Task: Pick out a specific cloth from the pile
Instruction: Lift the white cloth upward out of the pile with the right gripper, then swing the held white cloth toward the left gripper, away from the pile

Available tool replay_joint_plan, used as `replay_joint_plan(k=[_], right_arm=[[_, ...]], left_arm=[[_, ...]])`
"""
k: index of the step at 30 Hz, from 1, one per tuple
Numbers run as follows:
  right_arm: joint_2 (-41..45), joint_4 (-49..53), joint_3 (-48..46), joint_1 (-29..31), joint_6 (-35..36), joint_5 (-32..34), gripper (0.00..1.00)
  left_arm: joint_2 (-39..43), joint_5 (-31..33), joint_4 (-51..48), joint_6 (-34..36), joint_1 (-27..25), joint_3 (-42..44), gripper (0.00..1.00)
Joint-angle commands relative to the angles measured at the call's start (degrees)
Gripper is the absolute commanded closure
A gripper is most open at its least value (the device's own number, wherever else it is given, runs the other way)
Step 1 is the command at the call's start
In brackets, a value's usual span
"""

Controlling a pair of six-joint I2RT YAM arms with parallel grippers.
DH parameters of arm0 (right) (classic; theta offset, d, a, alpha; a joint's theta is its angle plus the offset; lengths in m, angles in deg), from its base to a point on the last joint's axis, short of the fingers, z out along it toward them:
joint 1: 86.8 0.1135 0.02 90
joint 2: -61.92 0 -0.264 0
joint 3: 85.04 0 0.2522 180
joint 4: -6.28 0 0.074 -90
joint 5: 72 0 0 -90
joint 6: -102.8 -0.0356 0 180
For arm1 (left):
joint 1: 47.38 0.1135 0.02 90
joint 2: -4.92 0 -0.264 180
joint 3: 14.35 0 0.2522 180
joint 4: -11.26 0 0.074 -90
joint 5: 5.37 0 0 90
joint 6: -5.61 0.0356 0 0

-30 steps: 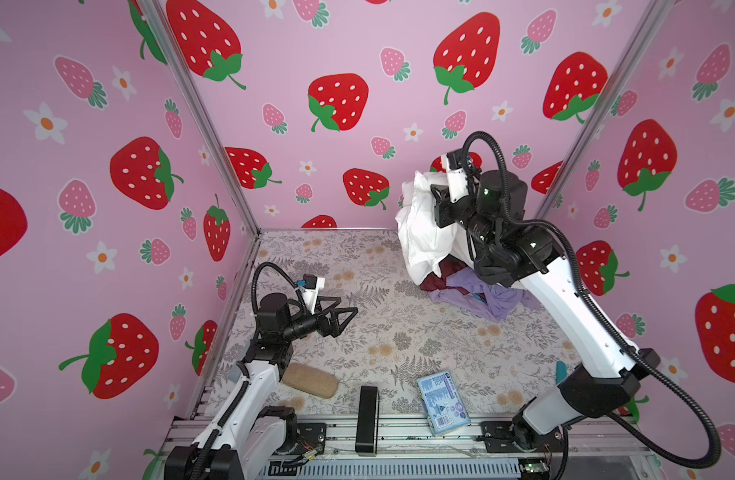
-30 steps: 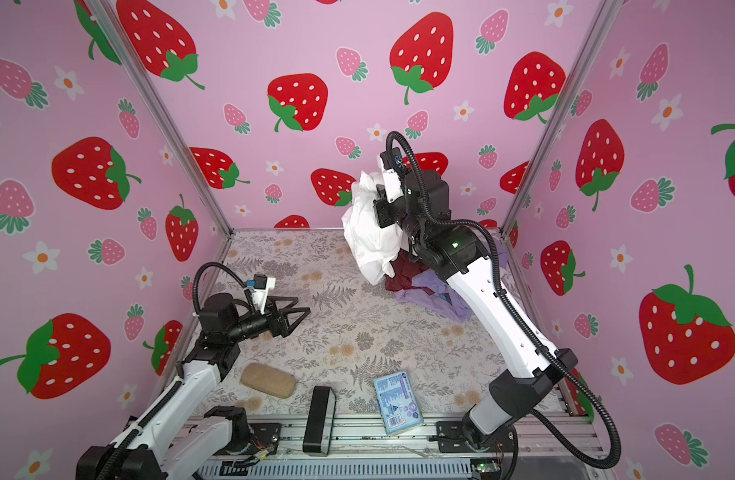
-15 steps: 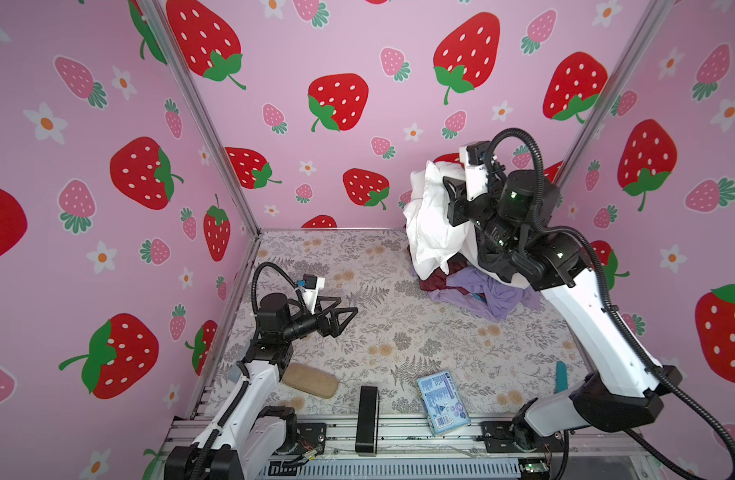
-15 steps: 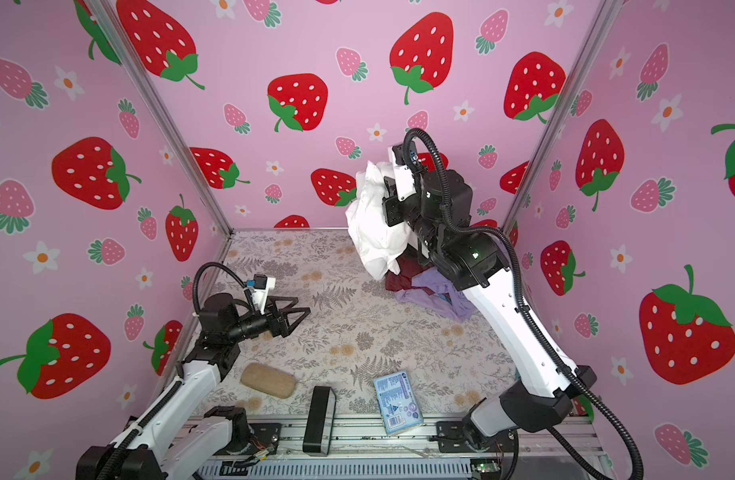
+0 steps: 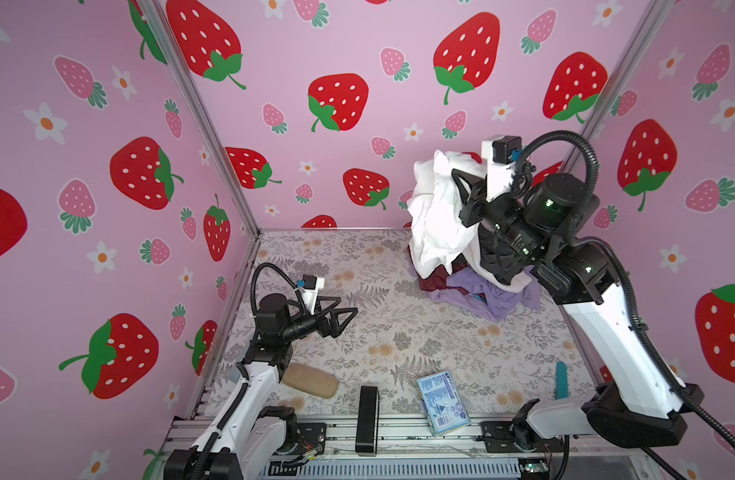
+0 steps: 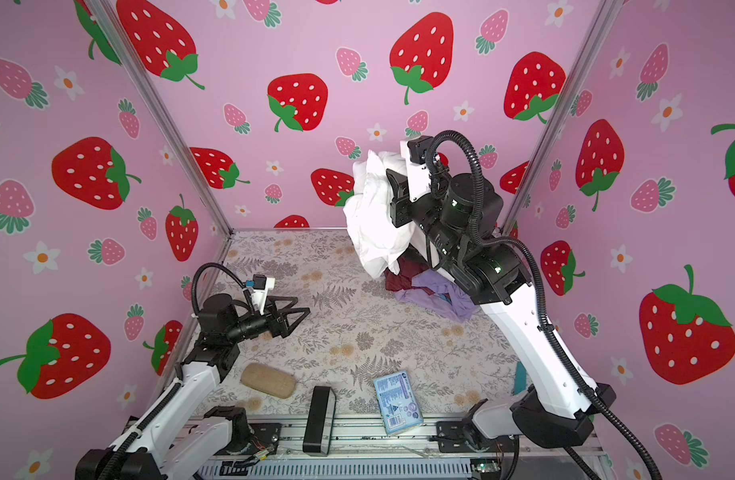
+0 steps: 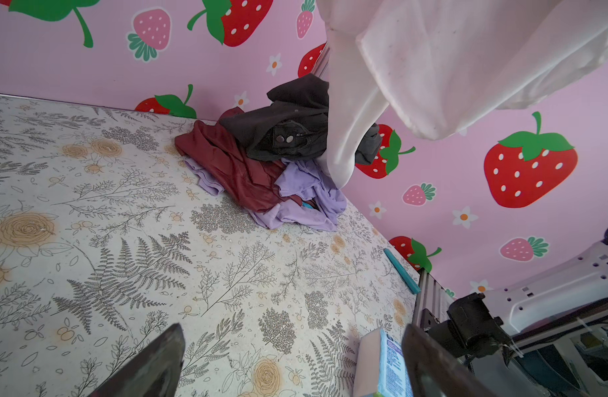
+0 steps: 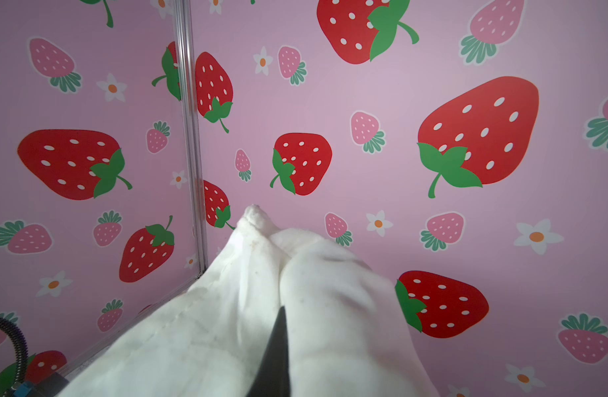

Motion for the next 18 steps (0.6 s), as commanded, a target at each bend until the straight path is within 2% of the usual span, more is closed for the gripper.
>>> replay_joint_plan(k=[1, 5, 11, 18], right_arm=[[1.61, -7.97, 1.7, 0.82, -0.12, -5.42, 1.0], [0.38, -8.52, 3.32, 1.06, -0.68, -9.56, 1.0], [-0.99, -14.68, 2.6, 1.15, -2.73, -21.86, 1.0], [-8.4, -17.51, 7.91, 2.45, -6.05, -29.79, 1.0]], left_arm=[[0.76, -1.05, 1.34, -0.43, -0.13, 0.37, 0.01], [1.0, -0.99, 1.18, -0.25, -0.13, 0.37, 0.01], [1.12, -0.95, 0.87, -0.07, -0.13, 0.29, 0.01], [1.54, -0.92, 0.82, -0.07, -0.09, 0.52, 0.01]])
